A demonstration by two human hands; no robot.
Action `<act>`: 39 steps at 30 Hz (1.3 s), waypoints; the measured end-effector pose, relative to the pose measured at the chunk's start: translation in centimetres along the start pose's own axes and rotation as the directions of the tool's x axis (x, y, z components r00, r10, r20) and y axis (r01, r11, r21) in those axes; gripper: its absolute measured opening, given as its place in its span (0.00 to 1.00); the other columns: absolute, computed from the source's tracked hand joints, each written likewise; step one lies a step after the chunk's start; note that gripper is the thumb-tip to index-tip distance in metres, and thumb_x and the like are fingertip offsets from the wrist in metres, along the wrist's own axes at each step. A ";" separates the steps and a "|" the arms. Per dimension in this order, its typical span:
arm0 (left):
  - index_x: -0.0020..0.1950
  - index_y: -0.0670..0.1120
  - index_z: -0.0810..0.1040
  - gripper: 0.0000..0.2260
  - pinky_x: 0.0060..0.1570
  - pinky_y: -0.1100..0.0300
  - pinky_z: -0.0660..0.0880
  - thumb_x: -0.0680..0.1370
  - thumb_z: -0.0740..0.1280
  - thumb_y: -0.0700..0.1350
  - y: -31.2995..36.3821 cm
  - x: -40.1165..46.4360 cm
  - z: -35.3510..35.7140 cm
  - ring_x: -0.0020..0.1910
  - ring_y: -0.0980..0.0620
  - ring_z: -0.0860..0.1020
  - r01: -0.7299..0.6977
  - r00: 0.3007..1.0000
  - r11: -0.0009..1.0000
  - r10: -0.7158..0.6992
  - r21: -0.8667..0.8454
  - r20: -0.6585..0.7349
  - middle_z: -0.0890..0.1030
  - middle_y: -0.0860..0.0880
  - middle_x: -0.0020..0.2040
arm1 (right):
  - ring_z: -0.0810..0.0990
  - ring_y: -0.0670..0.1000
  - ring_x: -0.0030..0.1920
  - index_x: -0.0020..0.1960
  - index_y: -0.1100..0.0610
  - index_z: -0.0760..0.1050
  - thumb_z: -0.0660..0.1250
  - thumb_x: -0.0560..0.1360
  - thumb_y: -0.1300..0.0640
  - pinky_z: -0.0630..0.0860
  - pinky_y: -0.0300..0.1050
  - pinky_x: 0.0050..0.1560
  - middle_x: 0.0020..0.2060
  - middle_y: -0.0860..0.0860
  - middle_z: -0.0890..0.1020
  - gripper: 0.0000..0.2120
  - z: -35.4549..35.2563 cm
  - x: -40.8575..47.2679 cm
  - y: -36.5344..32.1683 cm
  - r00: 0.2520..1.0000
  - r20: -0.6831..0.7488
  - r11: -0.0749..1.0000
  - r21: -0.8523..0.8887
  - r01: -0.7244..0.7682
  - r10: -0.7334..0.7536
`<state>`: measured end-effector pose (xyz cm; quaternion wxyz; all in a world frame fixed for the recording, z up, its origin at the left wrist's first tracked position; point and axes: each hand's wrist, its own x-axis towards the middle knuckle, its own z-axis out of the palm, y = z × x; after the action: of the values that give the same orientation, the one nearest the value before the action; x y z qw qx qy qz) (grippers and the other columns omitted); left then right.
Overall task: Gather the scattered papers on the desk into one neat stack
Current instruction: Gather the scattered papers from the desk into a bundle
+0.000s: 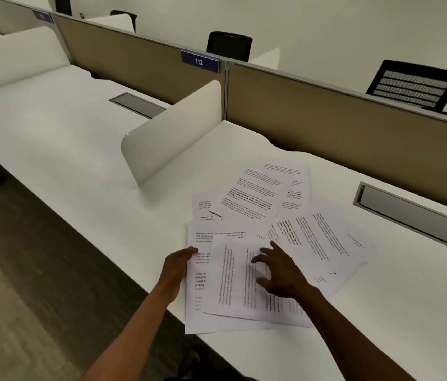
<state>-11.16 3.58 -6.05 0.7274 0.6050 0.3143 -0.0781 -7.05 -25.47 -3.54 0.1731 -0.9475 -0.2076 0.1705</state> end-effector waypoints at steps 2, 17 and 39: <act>0.54 0.46 0.85 0.08 0.43 0.57 0.81 0.77 0.70 0.43 -0.2 -0.1 -0.1 0.48 0.45 0.85 -0.017 1.000 1.000 0.017 -0.010 0.012 0.86 0.45 0.52 | 0.44 0.55 0.80 0.73 0.41 0.65 0.68 0.71 0.37 0.46 0.58 0.79 0.80 0.50 0.55 0.32 0.8 -0.3 1.3 0.990 0.143 0.988 -0.148 0.038 -0.017; 0.62 0.47 0.81 0.12 0.58 0.52 0.78 0.79 0.67 0.38 -1.4 0.4 -0.2 0.61 0.46 0.78 -0.156 0.988 0.978 0.156 0.135 0.010 0.80 0.46 0.62 | 0.62 0.57 0.74 0.77 0.49 0.60 0.60 0.70 0.29 0.63 0.55 0.71 0.76 0.55 0.63 0.41 2.8 0.1 -0.8 0.993 -0.026 0.970 -0.211 -0.119 0.116; 0.72 0.51 0.70 0.28 0.55 0.45 0.81 0.74 0.74 0.41 -2.1 -0.9 0.3 0.57 0.47 0.81 -0.166 0.984 0.975 0.173 0.150 -0.033 0.80 0.47 0.64 | 0.56 0.60 0.76 0.78 0.46 0.57 0.49 0.68 0.21 0.56 0.62 0.73 0.77 0.58 0.59 0.46 6.0 0.6 -2.9 0.984 -0.148 0.980 -0.161 -0.121 0.097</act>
<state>-12.76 2.49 -7.32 0.6774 0.6832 0.2717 -0.0248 -9.85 -21.16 -7.82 0.0966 -0.9784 -0.1565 0.0947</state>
